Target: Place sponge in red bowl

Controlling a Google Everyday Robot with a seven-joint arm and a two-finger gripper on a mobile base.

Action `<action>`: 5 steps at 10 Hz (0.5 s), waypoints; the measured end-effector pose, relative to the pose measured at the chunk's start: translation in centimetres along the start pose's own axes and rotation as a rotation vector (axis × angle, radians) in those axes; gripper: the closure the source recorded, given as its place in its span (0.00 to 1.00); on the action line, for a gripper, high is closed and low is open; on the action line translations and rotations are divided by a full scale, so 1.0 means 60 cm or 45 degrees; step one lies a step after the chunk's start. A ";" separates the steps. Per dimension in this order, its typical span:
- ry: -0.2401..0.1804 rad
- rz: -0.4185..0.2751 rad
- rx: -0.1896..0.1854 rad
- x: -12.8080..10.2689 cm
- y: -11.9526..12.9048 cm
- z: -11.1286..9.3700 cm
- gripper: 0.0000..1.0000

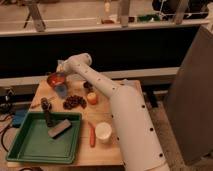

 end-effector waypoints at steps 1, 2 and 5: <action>0.008 -0.002 0.006 0.001 -0.002 0.006 1.00; 0.012 -0.005 0.014 0.002 -0.005 0.012 1.00; 0.001 -0.023 0.038 0.000 -0.012 0.030 1.00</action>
